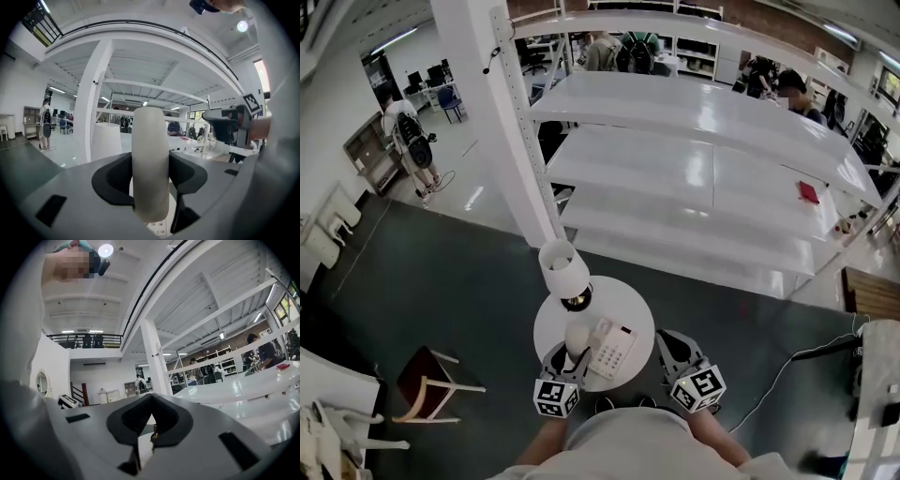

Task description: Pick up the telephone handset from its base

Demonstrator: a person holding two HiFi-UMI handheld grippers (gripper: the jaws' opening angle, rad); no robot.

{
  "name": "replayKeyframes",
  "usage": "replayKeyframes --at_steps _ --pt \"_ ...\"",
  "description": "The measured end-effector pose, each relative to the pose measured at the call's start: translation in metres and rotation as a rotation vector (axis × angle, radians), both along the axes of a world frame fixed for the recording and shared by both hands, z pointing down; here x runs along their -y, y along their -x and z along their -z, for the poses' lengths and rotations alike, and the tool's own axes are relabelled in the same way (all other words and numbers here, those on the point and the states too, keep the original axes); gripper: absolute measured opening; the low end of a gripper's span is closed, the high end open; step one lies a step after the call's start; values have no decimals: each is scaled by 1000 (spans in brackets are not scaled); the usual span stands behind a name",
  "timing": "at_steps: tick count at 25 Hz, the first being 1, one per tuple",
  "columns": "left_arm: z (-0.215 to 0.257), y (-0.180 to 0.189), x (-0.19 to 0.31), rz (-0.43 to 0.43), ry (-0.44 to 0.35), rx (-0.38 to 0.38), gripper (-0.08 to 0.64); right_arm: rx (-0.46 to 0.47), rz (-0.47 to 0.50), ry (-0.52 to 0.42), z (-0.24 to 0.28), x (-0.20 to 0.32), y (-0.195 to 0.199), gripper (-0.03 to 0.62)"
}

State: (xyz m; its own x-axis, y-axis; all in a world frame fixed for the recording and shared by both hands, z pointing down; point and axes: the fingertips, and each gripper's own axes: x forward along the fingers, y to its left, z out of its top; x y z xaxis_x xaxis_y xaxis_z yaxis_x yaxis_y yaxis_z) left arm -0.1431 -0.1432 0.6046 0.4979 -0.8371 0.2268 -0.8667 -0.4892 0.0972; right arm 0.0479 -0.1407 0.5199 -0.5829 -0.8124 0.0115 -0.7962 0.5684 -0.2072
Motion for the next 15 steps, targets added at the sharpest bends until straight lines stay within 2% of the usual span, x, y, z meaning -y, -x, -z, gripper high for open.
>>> replayKeyframes --at_steps 7,15 --pt "48 9 1 19 -137 -28 229 0 13 -27 5 -1 4 9" --pt "78 16 2 50 -190 -77 229 6 15 -41 9 -1 3 9"
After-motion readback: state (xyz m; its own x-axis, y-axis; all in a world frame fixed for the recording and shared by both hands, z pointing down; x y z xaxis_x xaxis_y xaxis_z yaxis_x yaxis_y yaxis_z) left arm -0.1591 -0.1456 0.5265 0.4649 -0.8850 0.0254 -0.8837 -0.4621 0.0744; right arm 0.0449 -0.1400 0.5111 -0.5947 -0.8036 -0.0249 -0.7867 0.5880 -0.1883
